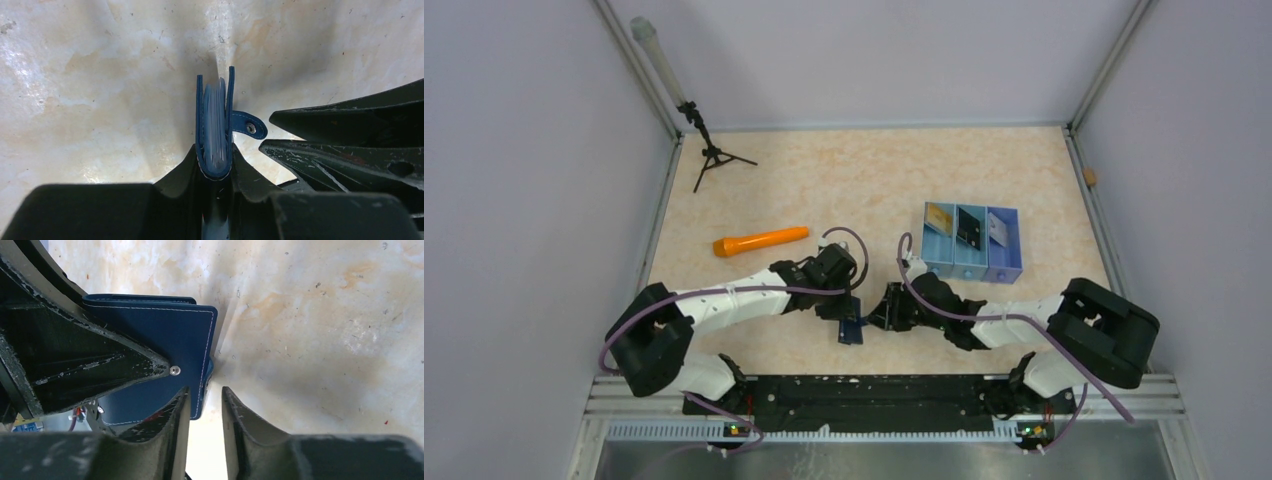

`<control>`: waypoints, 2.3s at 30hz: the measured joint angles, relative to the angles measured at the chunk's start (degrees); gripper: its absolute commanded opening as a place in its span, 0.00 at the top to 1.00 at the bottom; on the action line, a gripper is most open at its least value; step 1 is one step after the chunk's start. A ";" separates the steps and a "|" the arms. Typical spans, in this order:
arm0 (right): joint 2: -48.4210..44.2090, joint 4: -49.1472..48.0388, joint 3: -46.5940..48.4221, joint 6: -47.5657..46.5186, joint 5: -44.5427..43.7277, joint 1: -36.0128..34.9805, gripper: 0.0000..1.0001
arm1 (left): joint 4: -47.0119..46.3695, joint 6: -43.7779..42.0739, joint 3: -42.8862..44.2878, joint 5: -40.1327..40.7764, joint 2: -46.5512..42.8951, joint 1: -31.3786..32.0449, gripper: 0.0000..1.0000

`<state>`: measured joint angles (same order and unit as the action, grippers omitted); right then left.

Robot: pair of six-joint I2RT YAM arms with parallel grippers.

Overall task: Put the credit cards into the card holder
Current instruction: Close the card holder at the corner of the board.

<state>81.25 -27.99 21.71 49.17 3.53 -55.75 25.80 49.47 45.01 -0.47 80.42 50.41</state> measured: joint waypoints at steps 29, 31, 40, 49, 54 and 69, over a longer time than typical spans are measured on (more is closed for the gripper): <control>1.07 -5.49 -2.16 0.42 0.22 -0.02 1.00 | 0.85 0.04 0.31 1.99 -0.72 0.37 1.00; 0.07 -5.14 -2.54 0.42 -0.39 -0.02 1.00 | 0.83 0.07 0.31 2.08 -1.25 0.42 1.00; -0.48 -5.03 -2.03 -1.27 -0.33 -1.05 1.00 | 1.03 0.02 0.31 2.27 -1.79 0.61 1.00; 6.67 -13.09 -0.66 -1.27 1.75 -2.78 1.00 | 1.20 -0.07 -0.26 1.77 -1.77 0.63 1.00; 8.57 -19.15 -2.38 -0.17 1.86 -2.86 1.00 | 1.03 0.07 -0.57 1.38 -1.77 0.46 1.00; 12.79 -33.51 -7.45 0.35 1.90 -2.91 1.00 | -0.35 0.33 -1.31 0.31 -1.77 0.46 0.99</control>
<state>94.04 -61.49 14.26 49.52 5.43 -58.65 25.45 49.80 43.70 -0.16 78.65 50.87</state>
